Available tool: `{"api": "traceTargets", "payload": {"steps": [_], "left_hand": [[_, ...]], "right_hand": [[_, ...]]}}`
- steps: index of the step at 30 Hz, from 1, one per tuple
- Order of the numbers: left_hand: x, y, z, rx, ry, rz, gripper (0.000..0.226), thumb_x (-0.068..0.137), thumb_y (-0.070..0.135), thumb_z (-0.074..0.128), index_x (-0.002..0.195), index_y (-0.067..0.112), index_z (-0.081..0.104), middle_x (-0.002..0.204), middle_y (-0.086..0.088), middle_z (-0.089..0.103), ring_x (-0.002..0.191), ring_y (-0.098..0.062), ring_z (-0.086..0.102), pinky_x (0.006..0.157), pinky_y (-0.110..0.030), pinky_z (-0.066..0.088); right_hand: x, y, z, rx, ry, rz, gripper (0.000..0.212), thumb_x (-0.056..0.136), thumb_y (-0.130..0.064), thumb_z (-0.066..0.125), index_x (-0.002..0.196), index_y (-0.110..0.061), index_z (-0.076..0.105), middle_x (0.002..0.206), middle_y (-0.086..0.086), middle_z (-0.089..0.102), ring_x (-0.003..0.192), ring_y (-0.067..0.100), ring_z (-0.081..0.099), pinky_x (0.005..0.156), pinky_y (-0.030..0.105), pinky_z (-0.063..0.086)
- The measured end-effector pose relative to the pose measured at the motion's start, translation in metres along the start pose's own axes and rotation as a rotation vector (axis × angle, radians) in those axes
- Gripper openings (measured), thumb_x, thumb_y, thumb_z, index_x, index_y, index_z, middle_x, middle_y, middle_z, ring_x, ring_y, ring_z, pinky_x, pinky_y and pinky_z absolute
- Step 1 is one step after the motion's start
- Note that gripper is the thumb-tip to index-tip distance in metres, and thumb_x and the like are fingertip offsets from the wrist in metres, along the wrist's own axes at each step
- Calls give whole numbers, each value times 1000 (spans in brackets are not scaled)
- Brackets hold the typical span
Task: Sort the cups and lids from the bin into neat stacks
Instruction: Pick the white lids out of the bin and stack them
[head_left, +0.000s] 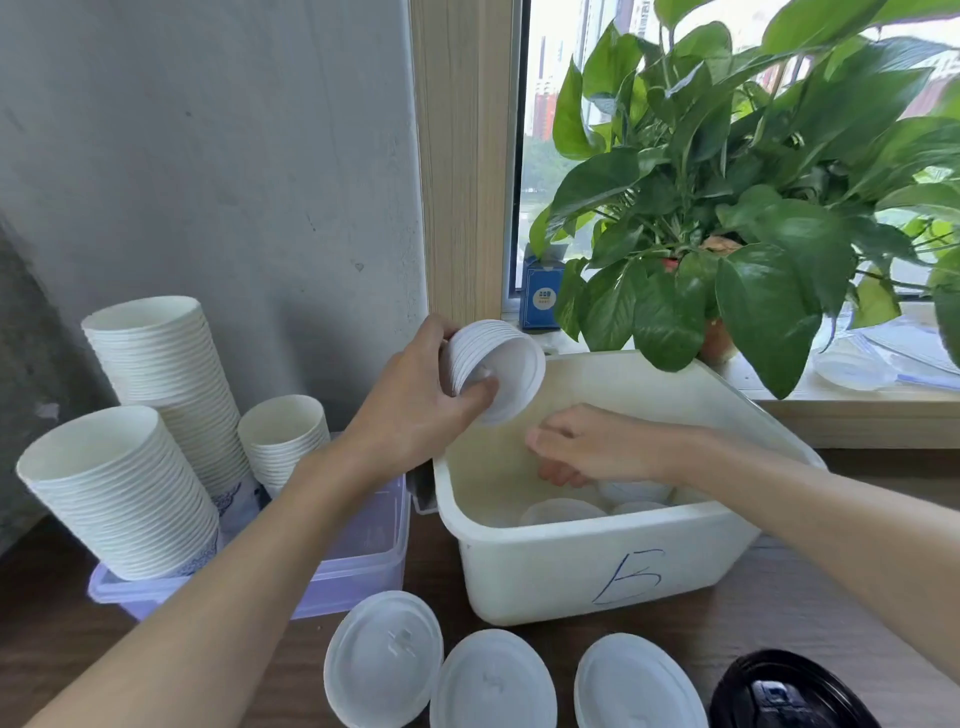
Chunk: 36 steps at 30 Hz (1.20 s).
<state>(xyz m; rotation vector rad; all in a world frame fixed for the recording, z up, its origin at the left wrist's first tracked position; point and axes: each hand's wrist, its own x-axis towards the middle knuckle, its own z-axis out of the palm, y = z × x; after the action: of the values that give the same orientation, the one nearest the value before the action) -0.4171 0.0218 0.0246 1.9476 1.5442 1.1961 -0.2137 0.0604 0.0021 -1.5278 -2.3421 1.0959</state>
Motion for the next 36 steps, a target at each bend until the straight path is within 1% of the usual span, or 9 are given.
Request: {"api": "traceTargets", "payload": {"steps": [3,5,11,15,18,23,27,31,36], "left_hand": [[-2,-3,1,28,10,9,36,88,34,69,116,25,48,98,7,63,89,-13,61,77,-31,51],[-2,-5,2,22,11,6,37,87,35,70,116,24,49,100,6,64,92,-14,63,81,-37,54],[-2,-5,4,18,-9,-7,39,87,37,71,117,24,51,105,5,65,95,-14,63,83,-38,55],[-2,-5,5,15,-6,-18,37,87,35,71,116,24,51,104,7,64,94,-12,62,77,-28,52],[-2,-4,6,23,6,-30,35,88,36,71,114,24,51,101,10,62,91,-6,60,73,-22,48],[-3,-2,6,27,31,-46,34,89,39,68,113,22,51,98,10,62,85,-6,60,63,-19,44],[0,1,8,16,67,-72,34,89,39,68,112,22,50,96,6,61,83,-10,60,62,-22,43],[4,6,11,-83,159,-130,37,91,37,65,119,20,47,98,5,59,83,-8,59,61,-23,42],[5,15,11,-113,235,-83,40,97,27,54,133,33,39,107,9,57,89,-10,58,64,-16,40]], "right_hand": [[-1,-1,2,-232,-62,-23,47,92,-45,57,129,-15,52,120,1,60,100,15,61,91,33,49],[0,3,4,-273,-116,16,58,87,-49,62,135,-20,47,128,3,57,108,27,62,91,42,53],[2,10,5,-255,-182,37,66,79,-36,75,137,-20,46,122,1,60,101,16,62,67,21,48],[1,11,3,-189,-167,25,47,77,-26,77,120,-17,61,107,3,66,93,19,66,69,27,54],[2,11,1,-169,-82,-61,22,80,-21,74,99,-10,70,96,8,71,89,25,67,82,40,54],[1,5,-4,-80,157,-161,6,82,-15,73,84,-9,73,86,8,73,75,11,61,75,31,52],[1,2,-7,-11,289,-226,8,82,-16,72,75,-12,71,79,10,71,72,23,62,71,39,52],[-2,1,-14,73,489,-252,23,85,-17,68,63,-22,64,65,0,64,61,10,54,63,32,45],[-6,0,-18,259,604,-261,17,89,-13,63,73,-16,66,67,4,66,63,15,55,65,32,44]]}}
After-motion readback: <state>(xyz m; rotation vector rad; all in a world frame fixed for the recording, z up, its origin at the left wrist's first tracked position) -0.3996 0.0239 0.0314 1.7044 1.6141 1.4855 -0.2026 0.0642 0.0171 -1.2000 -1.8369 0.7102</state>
